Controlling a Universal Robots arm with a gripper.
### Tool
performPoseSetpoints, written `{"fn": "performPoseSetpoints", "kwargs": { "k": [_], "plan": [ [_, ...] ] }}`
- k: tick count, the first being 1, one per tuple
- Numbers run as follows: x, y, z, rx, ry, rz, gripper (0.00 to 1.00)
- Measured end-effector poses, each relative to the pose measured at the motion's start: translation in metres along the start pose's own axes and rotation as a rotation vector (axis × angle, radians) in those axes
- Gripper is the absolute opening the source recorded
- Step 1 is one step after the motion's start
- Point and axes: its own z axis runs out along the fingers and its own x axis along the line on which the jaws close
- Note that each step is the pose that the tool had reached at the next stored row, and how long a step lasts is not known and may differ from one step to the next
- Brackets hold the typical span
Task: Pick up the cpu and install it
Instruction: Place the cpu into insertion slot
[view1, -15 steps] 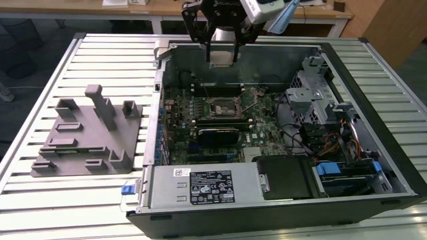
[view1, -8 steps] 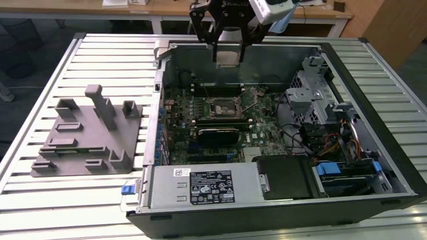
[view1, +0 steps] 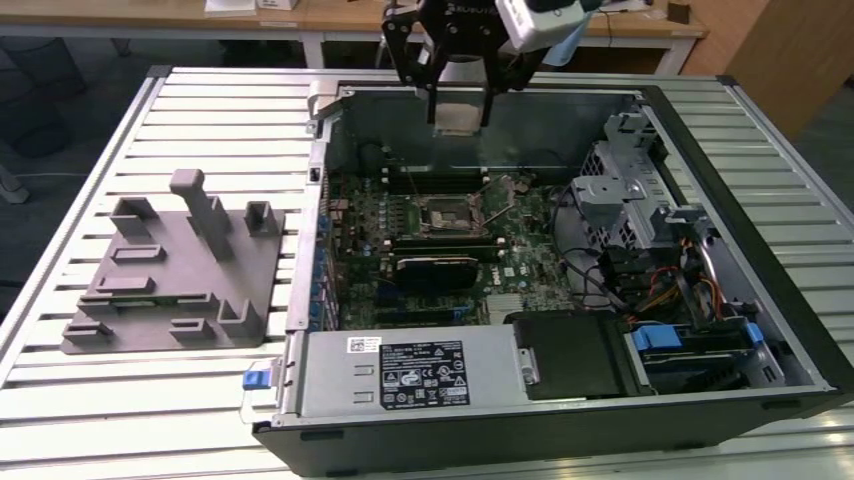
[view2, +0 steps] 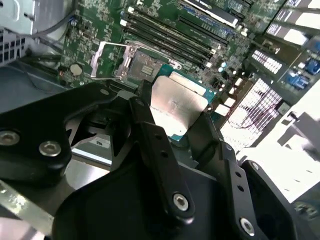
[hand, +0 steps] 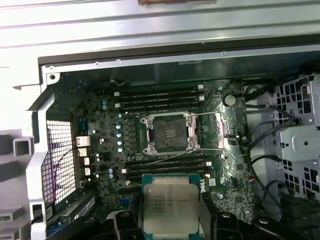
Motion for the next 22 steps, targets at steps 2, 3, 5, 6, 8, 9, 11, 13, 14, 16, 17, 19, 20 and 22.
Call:
{"fn": "performPoseSetpoints", "kwargs": {
  "k": [2,3,5,6,8,9,11,13,14,16,17,19,20,22],
  "plan": [
    [0.0,0.0,0.0007,0.0001,-0.0014,0.036,0.54],
    [0.0,-0.0001,0.0011,0.0001,-0.0021,0.054,0.54],
    [0.0,-0.0001,0.002,0.0003,-0.0036,0.091,0.54],
    [0.0,-0.0001,0.0025,0.0003,-0.0043,0.109,0.54],
    [0.0,-0.0002,0.0034,0.0005,-0.0057,0.145,0.54],
    [0.0,-0.0002,0.0038,0.0005,-0.0064,0.163,0.54],
    [0.0,-0.0002,0.0047,0.0007,-0.0079,0.2,0.54],
    [0.0,-0.0002,0.0054,0.0009,-0.0093,0.236,0.54],
    [0.0,-0.0003,0.0058,0.001,-0.01,0.254,0.54],
    [0.0,-0.0003,0.0067,0.0011,-0.0114,0.29,0.54],
    [0.0,-0.0003,0.0071,0.0011,-0.0121,0.309,0.54],
    [0.0,-0.0004,0.0079,0.0013,-0.0136,0.345,0.54],
    [0.0,-0.0004,0.0083,0.0013,-0.0143,0.363,0.54],
    [0.0,-0.0004,0.0093,0.0014,-0.0157,0.399,0.54]
  ]
}}
